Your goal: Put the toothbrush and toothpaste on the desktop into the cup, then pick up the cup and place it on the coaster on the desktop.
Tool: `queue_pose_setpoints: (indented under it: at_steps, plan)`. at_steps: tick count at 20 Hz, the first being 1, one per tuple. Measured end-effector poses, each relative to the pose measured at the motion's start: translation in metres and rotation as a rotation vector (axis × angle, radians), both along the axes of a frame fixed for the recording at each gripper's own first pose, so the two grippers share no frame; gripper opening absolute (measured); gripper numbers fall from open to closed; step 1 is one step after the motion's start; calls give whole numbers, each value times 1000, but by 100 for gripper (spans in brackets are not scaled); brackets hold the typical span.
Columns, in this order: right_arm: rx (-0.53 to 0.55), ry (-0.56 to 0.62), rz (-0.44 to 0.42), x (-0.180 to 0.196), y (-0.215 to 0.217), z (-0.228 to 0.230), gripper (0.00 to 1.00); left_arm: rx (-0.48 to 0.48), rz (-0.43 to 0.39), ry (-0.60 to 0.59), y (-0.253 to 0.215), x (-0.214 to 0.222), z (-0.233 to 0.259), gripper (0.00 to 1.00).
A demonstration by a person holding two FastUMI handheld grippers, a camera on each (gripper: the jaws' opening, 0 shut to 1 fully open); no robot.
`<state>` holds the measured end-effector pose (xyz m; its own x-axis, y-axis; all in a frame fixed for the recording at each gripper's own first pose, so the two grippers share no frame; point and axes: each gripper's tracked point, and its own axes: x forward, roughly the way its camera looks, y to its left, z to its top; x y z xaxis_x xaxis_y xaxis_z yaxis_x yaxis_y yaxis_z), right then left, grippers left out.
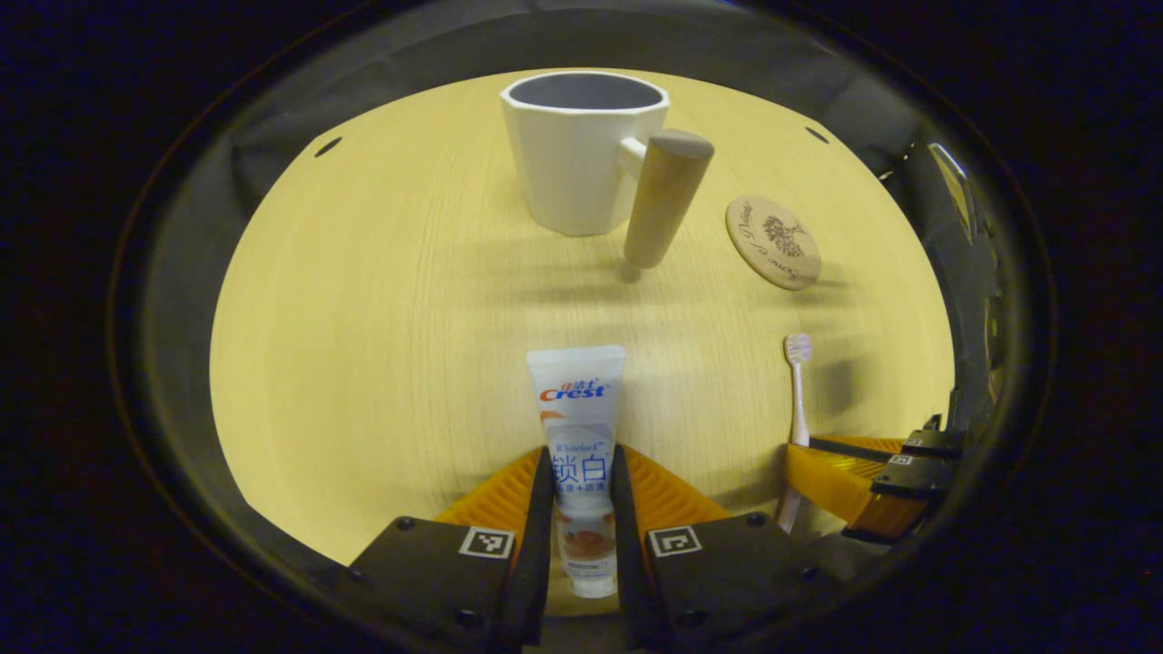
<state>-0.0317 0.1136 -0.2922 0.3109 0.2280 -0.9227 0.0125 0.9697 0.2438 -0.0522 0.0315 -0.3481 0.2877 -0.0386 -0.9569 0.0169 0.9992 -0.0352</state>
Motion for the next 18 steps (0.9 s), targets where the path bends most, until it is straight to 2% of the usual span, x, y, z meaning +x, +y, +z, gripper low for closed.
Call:
queue_pose_setpoints:
  at_steps: [1,4,5,7,9,13,18]
  plan:
    - [22,-9,6,1,2,1,14,-4,-9,-4,-1,0,1,33]
    - [36,-38,-20,3,3,3,9,-19,-20,-43,-1,1,3,34]
    - [40,-36,-12,2,2,4,6,-27,-24,-47,-2,0,5,28]
    - [50,-53,-12,3,2,2,6,-41,-21,-62,-1,1,5,27]
    - [73,-64,-14,1,3,6,6,-52,7,-84,0,3,5,27]
    - [124,-161,8,6,4,31,6,-87,78,-123,7,1,11,27]
    - [203,-299,22,16,8,67,6,-114,148,-257,21,14,41,28]
